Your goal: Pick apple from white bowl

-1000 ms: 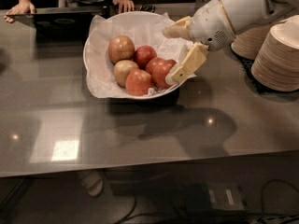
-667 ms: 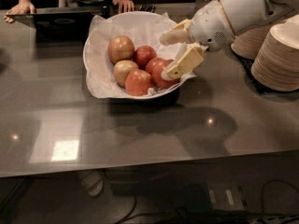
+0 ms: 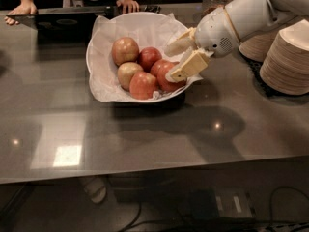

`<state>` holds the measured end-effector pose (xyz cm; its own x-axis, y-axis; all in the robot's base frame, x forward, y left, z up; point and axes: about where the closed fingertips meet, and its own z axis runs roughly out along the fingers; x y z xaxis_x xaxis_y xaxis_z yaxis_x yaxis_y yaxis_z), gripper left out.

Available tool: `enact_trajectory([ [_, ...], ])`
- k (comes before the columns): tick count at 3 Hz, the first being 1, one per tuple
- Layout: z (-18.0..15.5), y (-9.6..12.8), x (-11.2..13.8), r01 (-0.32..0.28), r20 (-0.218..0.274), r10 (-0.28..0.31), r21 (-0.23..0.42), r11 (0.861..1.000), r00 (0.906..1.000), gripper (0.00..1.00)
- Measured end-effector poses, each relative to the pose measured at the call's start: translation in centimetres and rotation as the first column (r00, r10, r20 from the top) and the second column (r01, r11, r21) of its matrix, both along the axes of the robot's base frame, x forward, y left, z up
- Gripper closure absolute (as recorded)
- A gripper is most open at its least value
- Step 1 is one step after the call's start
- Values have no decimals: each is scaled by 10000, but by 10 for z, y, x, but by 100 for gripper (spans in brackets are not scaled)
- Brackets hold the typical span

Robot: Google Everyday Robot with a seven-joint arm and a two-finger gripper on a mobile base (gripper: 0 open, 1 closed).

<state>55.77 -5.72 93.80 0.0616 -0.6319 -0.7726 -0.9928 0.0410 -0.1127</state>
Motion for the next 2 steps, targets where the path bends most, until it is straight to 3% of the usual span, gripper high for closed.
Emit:
enact_trajectory([
  [2, -25, 3, 9, -47, -587, 54, 108, 9999, 9983, 38],
])
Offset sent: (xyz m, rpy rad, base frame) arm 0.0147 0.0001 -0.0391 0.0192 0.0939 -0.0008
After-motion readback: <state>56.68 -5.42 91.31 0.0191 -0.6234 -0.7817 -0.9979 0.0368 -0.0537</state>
